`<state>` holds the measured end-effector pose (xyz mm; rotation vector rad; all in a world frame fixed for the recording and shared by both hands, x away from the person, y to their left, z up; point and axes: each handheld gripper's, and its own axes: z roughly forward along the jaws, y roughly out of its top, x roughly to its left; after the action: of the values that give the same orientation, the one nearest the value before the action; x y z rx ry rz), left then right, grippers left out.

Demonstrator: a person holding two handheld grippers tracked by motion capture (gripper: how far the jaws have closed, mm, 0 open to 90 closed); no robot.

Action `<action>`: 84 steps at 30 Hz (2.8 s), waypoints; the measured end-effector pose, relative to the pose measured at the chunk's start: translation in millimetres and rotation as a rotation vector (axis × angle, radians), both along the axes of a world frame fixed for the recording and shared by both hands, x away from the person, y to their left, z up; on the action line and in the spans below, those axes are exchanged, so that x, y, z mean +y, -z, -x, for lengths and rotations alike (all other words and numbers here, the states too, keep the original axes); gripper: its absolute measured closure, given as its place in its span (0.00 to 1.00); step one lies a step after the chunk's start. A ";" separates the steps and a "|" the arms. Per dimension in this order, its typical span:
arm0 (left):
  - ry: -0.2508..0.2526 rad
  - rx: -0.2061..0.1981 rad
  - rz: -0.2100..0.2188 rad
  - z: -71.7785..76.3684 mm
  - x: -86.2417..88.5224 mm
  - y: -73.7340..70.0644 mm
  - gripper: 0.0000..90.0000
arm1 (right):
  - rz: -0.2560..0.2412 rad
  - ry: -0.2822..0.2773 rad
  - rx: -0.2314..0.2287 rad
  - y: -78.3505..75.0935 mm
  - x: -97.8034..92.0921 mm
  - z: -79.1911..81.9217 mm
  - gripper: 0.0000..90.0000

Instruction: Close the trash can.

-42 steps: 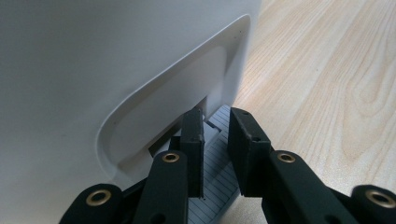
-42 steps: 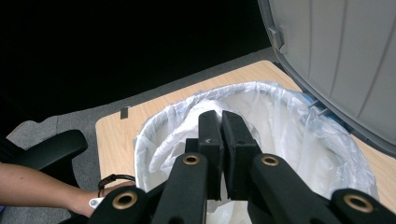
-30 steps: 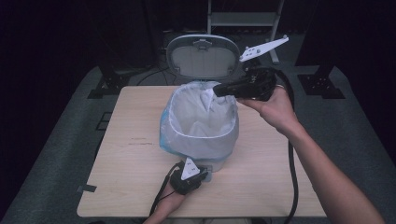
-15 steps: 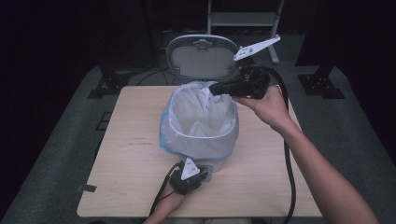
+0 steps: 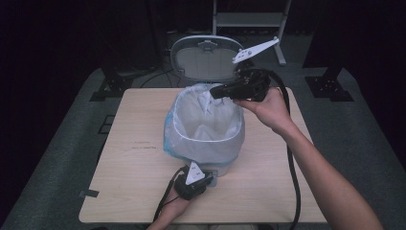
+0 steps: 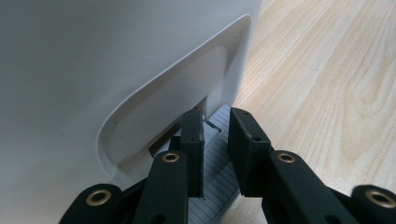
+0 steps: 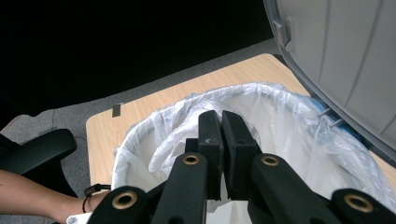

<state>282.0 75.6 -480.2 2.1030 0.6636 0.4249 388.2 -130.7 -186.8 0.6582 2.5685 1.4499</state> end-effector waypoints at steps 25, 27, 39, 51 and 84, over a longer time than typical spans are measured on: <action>0.001 0.001 -0.004 -0.4 0.5 -0.2 0.84 | 0.025 -0.013 0.014 13.3 16.0 -8.2 0.96; 0.001 0.001 -0.004 -0.4 0.5 -0.2 0.84 | 0.028 -0.015 0.018 14.4 18.0 -8.5 0.96; 0.001 0.002 -0.004 -0.4 0.6 -0.3 0.84 | 0.046 -0.029 0.027 21.1 27.3 -10.5 0.94; -0.001 0.001 0.000 -0.1 0.0 -0.1 0.84 | 0.089 -0.026 0.035 27.6 29.2 -9.4 0.78; 0.001 0.001 -0.005 -0.6 0.6 -0.3 0.84 | 0.029 0.015 0.034 32.5 -16.3 3.6 0.72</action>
<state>282.6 76.2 -479.9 2.1082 0.6627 0.4254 384.5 -147.0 -219.2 0.7026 2.5987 1.4056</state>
